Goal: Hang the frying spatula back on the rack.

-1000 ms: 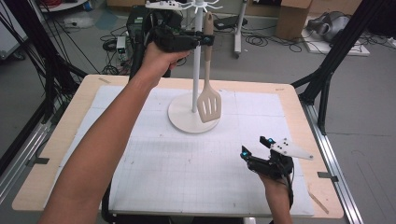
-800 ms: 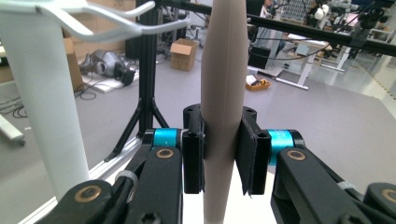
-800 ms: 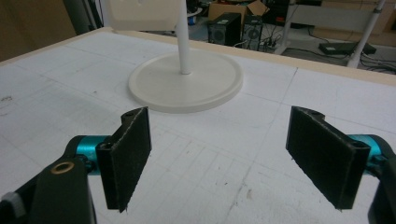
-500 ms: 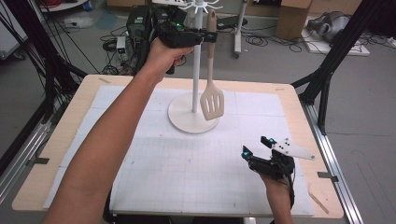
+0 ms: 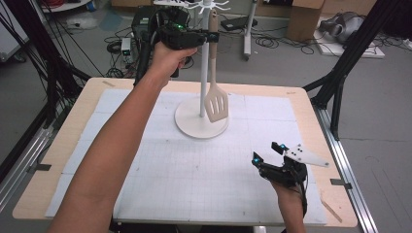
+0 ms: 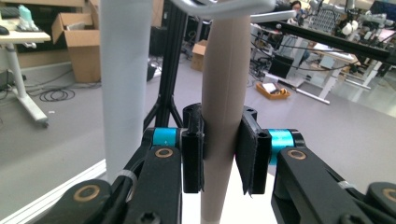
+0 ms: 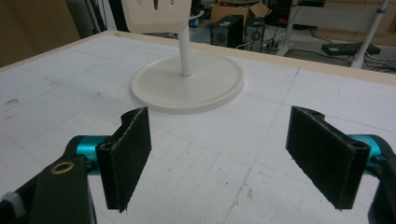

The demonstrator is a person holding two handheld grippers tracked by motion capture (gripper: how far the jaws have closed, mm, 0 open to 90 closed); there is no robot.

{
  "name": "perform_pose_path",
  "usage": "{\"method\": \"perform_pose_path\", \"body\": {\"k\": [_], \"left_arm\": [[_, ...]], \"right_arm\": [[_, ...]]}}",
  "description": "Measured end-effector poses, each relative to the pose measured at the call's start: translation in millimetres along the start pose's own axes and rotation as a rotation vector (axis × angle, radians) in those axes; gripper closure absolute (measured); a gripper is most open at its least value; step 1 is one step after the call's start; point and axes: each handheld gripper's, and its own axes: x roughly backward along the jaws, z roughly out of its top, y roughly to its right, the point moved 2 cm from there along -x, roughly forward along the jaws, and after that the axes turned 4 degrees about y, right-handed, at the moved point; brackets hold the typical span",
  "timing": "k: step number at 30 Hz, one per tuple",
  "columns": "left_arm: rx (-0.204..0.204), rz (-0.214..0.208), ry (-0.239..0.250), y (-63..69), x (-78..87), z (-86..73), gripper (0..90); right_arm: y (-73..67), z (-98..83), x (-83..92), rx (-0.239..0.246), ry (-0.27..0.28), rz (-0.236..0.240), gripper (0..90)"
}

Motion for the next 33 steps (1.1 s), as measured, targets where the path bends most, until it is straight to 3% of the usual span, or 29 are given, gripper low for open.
{"method": "perform_pose_path", "body": {"k": [4, 8, 11, 17, 26, 29, 33], "left_arm": [[-0.017, 0.003, 0.006, 2.2, 5.5, -2.2, 71.7], [-0.024, 0.011, 0.019, 2.6, 16.0, -9.7, 59.4], [-0.045, 0.023, 0.024, 2.0, 30.2, -14.8, 52.7], [-0.092, -0.008, 0.052, 8.2, 66.1, -28.7, 44.0], [-0.103, 0.008, 0.107, 15.7, 112.1, -62.1, 31.7], [-0.108, 0.036, 0.102, 17.2, 125.5, -76.0, 22.2], [-0.117, 0.058, 0.100, 17.3, 142.8, -102.4, 19.2]], "right_arm": [[-0.5, -0.7, 0.1, 0.002, -0.003, 0.001, 21.2], [-1.5, -1.4, 0.1, 0.003, -0.008, 0.003, 21.2], [-1.4, -2.7, 0.3, 0.002, -0.013, 0.001, 21.2], [-1.3, -4.7, -1.0, 0.004, -0.031, -0.004, 21.2], [-2.0, -9.2, -6.3, 0.000, -0.059, -0.003, 21.2], [-0.4, -10.7, -8.2, -0.007, -0.063, -0.003, 21.2], [-0.3, -12.2, -9.6, 0.005, -0.072, 0.005, 21.2]]}}
